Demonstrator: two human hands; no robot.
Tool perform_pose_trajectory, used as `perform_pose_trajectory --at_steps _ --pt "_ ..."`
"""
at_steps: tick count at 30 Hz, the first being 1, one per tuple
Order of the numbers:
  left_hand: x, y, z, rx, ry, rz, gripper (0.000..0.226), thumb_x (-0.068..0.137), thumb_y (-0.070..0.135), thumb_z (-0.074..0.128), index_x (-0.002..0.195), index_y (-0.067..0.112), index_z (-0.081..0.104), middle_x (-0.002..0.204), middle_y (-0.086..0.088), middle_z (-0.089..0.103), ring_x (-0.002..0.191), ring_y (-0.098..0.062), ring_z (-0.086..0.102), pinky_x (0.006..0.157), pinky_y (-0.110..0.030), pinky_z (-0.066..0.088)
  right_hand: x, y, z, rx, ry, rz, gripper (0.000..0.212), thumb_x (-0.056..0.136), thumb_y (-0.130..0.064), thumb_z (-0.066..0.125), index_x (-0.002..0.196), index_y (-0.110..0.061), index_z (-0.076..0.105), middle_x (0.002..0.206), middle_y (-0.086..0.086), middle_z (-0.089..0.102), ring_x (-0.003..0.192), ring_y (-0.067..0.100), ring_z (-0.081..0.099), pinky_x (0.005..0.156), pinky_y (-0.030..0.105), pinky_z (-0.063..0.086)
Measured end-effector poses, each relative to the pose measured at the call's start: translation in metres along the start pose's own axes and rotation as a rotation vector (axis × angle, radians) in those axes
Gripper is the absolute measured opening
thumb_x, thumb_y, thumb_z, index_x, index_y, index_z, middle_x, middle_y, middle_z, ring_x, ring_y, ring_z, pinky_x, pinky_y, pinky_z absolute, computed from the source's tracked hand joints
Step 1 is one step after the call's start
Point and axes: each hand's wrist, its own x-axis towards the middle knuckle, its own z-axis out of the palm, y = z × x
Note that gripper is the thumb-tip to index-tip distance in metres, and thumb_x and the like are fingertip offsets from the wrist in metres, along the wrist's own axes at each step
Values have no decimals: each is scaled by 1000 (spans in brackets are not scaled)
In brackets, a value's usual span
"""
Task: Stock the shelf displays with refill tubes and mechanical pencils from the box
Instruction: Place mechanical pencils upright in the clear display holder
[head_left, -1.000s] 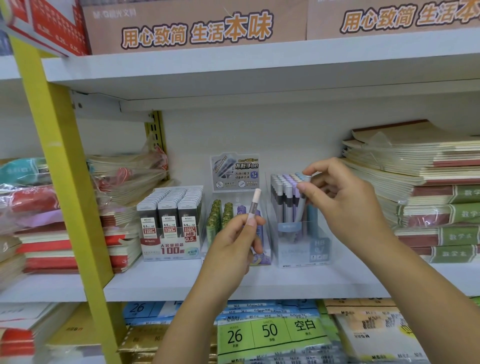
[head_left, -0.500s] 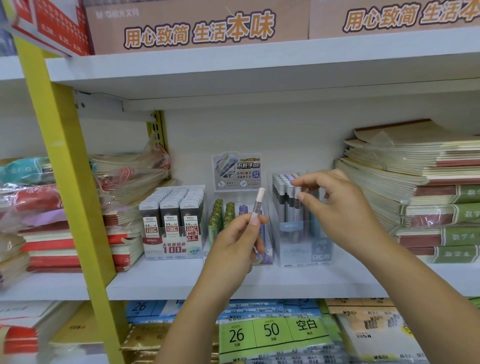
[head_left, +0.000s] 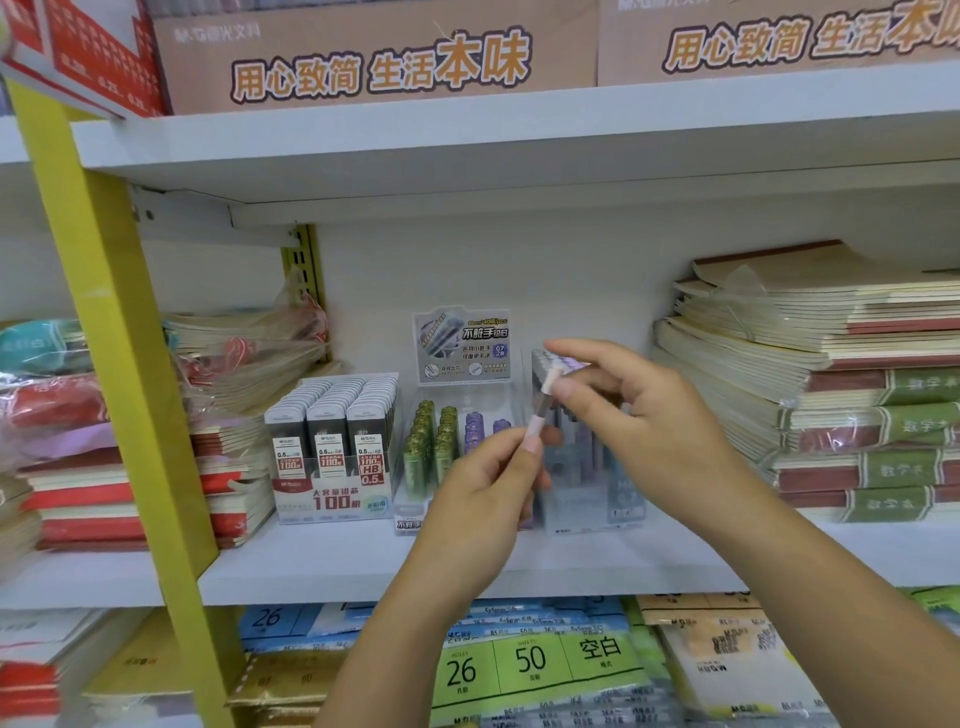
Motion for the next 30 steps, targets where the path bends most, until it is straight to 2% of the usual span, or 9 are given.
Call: perform_pose_trajectory --at_steps 3,6,7,9,12,16,18,23,30 --pt "0 0 10 49 43 54 23 102 35 50 102 42 71 71 18 59 61 -2 50 63 -25 50 -1 -3 2 154 -28 28 26 90 -10 63 110 -26 62 82 4 73 78 11 69 69 12 49" --pt "2 -2 13 178 193 173 15 96 32 62 106 37 72 88 28 57 81 4 57 78 -35 59 3 -1 -10 213 149 10 23 93 -11 60 107 -28 51 82 6 73 82 19 69 73 31 51" --pt "3 -3 12 271 231 215 16 94 30 64 108 36 70 95 30 55 95 3 56 89 -34 55 4 0 -16 208 223 -21 23 94 -12 58 105 -29 48 83 3 72 83 16 69 73 31 51" --pt "4 -7 12 486 252 308 28 94 28 65 120 37 64 112 36 50 115 6 47 104 -16 37 6 2 -29 146 337 -103 22 96 -13 55 103 -31 45 85 -1 71 84 12 69 73 29 54" --pt "5 -14 14 684 203 362 41 96 22 63 137 27 57 135 25 45 126 11 30 106 1 12 5 9 -38 -6 378 -178 20 98 -13 52 108 -27 42 87 -5 67 85 11 66 71 31 55" --pt "6 -25 18 794 141 348 43 99 26 59 141 29 53 150 15 44 142 -4 31 119 -21 16 3 23 -35 -196 276 -141 23 97 -16 51 112 -31 41 92 -11 66 82 6 63 69 32 53" --pt "7 -28 18 801 144 356 43 98 26 60 141 29 54 151 15 45 141 -4 32 119 -26 20 2 30 -32 -248 219 -112 23 96 -18 52 110 -34 42 93 -8 66 84 6 62 72 32 53" --pt "7 -32 17 797 157 357 43 98 28 61 140 31 55 150 17 45 135 4 30 115 -24 20 2 37 -30 -338 123 -99 26 94 -17 57 107 -35 43 84 -13 60 88 -3 57 67 5 42" --pt "6 -32 16 777 154 343 42 98 28 60 140 33 54 150 19 45 138 -5 37 117 -32 29 2 39 -29 -261 90 -55 24 94 -16 58 105 -34 48 84 -10 63 81 -1 59 67 6 43"
